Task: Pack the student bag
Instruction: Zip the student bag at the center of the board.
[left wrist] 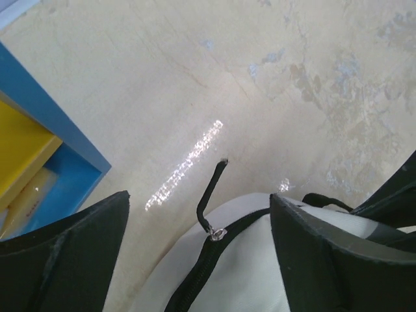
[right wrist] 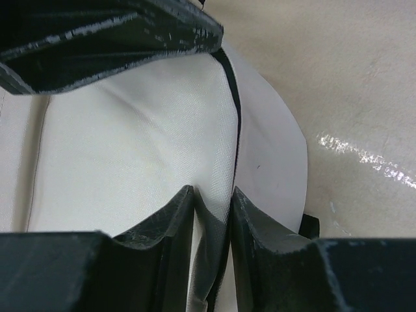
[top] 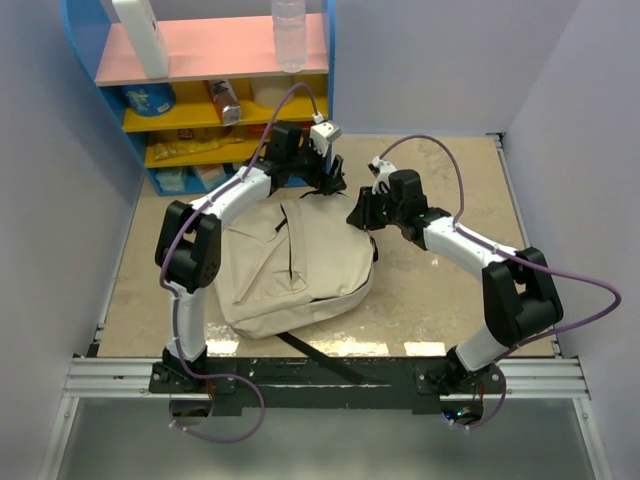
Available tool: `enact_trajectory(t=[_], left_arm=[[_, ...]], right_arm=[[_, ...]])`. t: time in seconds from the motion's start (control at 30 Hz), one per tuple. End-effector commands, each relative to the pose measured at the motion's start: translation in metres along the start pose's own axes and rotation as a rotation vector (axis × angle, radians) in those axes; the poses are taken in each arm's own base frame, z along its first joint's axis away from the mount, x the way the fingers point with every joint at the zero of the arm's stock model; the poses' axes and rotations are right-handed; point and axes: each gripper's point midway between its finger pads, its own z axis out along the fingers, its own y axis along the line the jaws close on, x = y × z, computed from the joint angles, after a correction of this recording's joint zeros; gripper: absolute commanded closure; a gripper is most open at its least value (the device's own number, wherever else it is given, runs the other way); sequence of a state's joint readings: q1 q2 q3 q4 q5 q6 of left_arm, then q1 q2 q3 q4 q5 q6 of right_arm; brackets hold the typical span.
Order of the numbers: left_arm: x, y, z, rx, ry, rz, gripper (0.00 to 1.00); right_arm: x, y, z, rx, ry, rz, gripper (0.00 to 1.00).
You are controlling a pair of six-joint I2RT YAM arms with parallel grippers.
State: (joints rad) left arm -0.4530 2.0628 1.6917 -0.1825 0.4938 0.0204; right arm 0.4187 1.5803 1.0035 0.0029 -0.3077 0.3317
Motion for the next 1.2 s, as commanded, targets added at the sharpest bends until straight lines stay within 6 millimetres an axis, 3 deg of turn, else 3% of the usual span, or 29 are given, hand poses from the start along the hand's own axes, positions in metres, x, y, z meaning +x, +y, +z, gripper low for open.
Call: enact_trajectory(t=[0.0,0.2,0.33,0.53,0.6,0.73,0.83,0.87,0.97,1.17], left_arm=[[-0.039,-0.014,-0.002,0.058,-0.129,0.026,0.15],[-0.032,-0.02,0.001,0.095,-0.117,0.008,0.5],[-0.022,-0.024,0.005,0.093,-0.081,0.018,0.54],[-0.015,-0.025,0.007,0.042,-0.059,0.073,0.39],[-0.012,-0.025,0.008,0.022,-0.042,0.099,0.39],[-0.01,-0.026,0.009,-0.002,-0.025,0.132,0.52],[-0.01,-0.025,0.007,-0.011,-0.021,0.14,0.71],[-0.011,-0.025,0.006,-0.016,-0.022,0.142,0.82],[-0.013,-0.026,0.002,-0.019,-0.026,0.149,0.97],[-0.015,-0.03,-0.004,-0.017,-0.033,0.141,1.0]], right_arm=[[-0.021,0.022,-0.011,-0.083,-0.078,-0.026,0.7],[-0.019,0.023,-0.014,-0.089,-0.077,-0.023,0.73],[-0.022,0.025,-0.017,-0.094,-0.085,-0.025,0.74],[-0.027,0.029,-0.021,-0.102,-0.094,-0.031,0.75],[-0.029,0.032,-0.023,-0.107,-0.098,-0.031,0.75],[-0.033,0.034,-0.027,-0.109,-0.105,-0.035,0.77],[-0.032,0.035,-0.032,-0.107,-0.11,-0.038,0.78],[-0.029,0.034,-0.032,-0.105,-0.105,-0.036,0.79],[-0.023,0.034,-0.04,-0.1,-0.107,-0.031,0.81],[-0.006,0.027,-0.048,-0.071,-0.097,-0.012,0.84]])
